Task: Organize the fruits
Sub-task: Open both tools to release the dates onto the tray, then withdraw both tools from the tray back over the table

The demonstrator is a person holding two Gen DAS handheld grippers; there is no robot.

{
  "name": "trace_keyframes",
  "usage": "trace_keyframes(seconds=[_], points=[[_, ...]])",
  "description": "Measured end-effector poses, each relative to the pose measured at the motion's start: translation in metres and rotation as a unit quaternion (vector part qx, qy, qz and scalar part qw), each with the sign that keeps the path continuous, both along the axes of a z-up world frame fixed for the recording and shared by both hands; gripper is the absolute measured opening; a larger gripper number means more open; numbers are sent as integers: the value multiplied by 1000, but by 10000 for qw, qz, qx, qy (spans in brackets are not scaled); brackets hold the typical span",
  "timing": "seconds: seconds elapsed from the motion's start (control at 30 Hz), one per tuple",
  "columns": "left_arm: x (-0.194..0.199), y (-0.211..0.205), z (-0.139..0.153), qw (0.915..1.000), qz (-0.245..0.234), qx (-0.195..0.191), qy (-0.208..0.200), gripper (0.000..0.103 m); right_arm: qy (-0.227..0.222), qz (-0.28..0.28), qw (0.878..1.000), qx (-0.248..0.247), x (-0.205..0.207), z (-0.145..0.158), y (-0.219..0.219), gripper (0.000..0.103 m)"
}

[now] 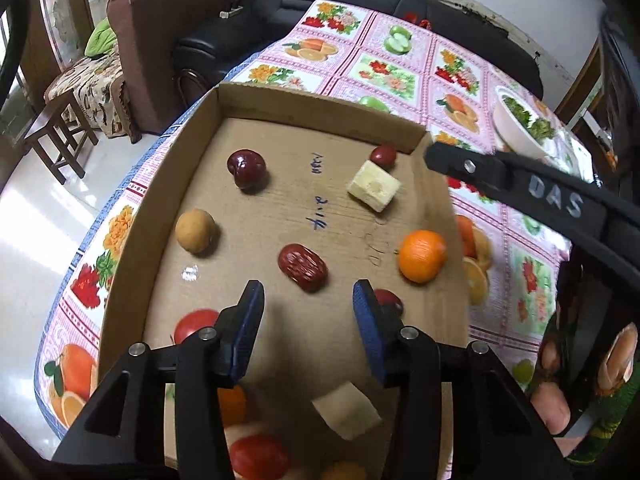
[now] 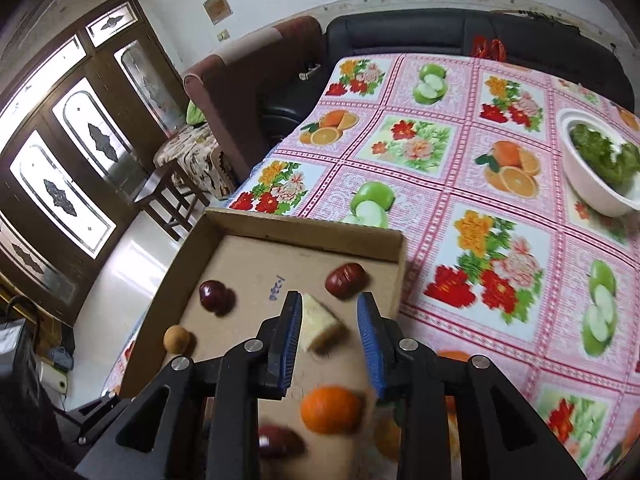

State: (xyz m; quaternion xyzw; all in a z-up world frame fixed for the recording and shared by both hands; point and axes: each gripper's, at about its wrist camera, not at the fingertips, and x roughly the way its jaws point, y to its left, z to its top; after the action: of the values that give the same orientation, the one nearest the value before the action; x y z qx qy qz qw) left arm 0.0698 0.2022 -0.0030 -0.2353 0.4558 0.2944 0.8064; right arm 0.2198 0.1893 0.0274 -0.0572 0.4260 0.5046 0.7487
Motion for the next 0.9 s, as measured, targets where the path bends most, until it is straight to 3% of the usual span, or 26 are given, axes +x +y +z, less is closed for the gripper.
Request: trace_keyframes(seconds=[0.33, 0.47, 0.9], points=[[-6, -38, 18, 9994, -118, 271, -153, 48, 91, -371, 9989, 254, -4, 7, -80, 34], [-5, -56, 23, 9988, -295, 328, -212, 48, 37, -546, 9980, 315, -6, 8, -113, 40], [4, -94, 35, 9964, -584, 527, -318, 52, 113, -1292, 9912, 275, 8, -6, -219, 41]])
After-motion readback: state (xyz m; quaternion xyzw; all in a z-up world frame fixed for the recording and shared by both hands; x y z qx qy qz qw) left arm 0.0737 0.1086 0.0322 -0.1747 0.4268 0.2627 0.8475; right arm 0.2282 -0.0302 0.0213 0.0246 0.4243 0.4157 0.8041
